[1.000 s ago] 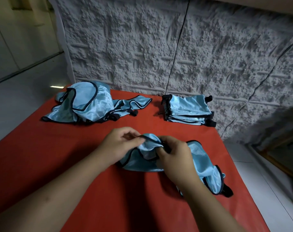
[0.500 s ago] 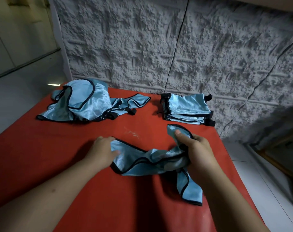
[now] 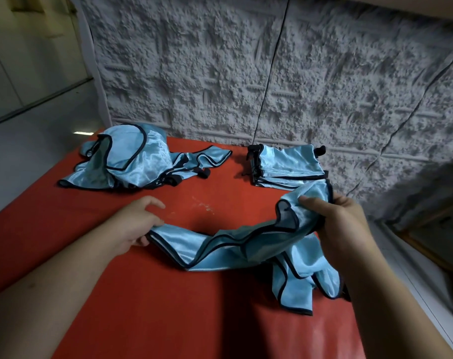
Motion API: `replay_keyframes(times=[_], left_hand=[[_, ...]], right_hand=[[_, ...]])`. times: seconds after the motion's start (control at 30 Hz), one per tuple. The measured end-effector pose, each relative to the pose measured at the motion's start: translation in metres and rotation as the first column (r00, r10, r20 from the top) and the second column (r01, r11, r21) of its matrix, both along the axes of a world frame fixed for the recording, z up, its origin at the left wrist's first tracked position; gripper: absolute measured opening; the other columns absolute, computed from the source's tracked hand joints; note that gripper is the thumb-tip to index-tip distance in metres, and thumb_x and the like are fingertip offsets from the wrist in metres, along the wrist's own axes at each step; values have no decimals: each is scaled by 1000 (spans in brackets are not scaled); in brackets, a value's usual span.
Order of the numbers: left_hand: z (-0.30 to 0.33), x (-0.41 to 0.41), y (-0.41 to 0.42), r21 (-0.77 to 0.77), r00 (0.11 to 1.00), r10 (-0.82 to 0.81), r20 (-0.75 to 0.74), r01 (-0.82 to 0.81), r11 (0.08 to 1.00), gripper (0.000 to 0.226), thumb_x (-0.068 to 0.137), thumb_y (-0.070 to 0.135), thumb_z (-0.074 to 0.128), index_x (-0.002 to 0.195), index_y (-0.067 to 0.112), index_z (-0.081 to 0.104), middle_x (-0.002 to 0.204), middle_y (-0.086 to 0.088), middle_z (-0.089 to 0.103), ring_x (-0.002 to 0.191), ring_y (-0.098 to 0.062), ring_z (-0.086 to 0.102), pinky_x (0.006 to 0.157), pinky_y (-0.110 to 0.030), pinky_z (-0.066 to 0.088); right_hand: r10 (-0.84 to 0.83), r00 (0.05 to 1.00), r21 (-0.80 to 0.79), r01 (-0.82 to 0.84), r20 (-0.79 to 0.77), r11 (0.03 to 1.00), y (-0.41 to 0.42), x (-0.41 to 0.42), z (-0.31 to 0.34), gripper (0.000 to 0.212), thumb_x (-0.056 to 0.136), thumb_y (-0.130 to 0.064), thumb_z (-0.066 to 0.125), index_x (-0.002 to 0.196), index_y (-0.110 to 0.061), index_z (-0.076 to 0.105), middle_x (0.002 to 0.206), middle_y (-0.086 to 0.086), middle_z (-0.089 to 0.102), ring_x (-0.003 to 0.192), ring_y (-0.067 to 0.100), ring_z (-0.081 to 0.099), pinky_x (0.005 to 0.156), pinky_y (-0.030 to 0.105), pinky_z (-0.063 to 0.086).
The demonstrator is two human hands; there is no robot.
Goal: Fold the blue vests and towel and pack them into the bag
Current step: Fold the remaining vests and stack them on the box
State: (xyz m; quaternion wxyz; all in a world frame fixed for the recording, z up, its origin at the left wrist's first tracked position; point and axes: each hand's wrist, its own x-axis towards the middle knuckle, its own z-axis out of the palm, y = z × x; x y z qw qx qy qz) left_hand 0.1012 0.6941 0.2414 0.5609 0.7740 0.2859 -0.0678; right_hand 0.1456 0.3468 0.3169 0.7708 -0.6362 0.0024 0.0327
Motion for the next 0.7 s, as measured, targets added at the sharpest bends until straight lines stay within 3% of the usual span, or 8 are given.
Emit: replay_keyframes(times=[0.13,0.27,0.37,0.4,0.47,0.53,0.6,0.7], left_hand=[[16,-5,18,-37,985,61,160,-56,998,30,92,0,56,79,15,79,88,-10,76,83,-25,66,75,-35,49],[29,-12,24,-240,966,107,237,-48,970,46,82,-22,37,94,0,75,99,-24,74,88,-26,72,79,-36,56],[27,-19,28,-67,964,-102,246,122,990,64,78,-31,32,105,11,72,70,-1,74,65,-6,70,76,-21,50],[26,-21,28,9,957,-147,249,150,989,63,80,-31,38,105,16,71,70,4,74,68,-6,71,77,-20,52],[19,-19,32,205,942,-177,285,121,971,53,83,-23,59,102,24,74,88,-2,78,88,-21,74,85,-36,59],[15,-21,32,361,924,-170,343,37,932,46,80,-13,73,91,32,75,85,-6,76,83,-31,73,79,-47,59],[19,-24,30,451,877,-175,448,-53,891,47,79,-8,77,81,39,73,81,-1,71,74,-24,69,73,-39,57],[42,-33,22,498,790,-245,563,-88,863,39,80,-3,78,78,36,69,98,2,62,86,-18,63,81,-28,51]], right_hand=[[-56,995,19,55,79,998,-9,1,7,20,70,-10,79,88,-4,77,90,17,76,77,28,72,73,33,60],[-126,987,67,120,96,991,-17,5,13,9,87,-1,68,94,-1,74,87,16,75,72,23,71,64,27,57],[-168,978,40,164,124,986,-20,6,15,12,86,3,68,97,1,72,88,16,74,75,27,69,68,30,58],[-179,975,40,175,133,984,-21,5,16,11,86,4,67,95,1,72,86,14,75,73,25,69,67,29,58],[-207,965,20,206,161,978,-25,3,21,8,88,4,65,88,-2,71,78,8,74,70,20,69,67,26,58],[-206,959,-42,218,195,975,-28,-2,32,12,89,2,64,83,-5,71,81,12,73,76,25,69,77,35,57],[-171,964,-57,186,203,981,-30,-8,45,9,85,6,65,84,-1,72,90,25,71,83,36,66,81,43,55],[-151,965,-164,189,216,968,-31,-23,65,17,74,6,76,89,9,69,91,29,72,78,37,68,70,37,61]])
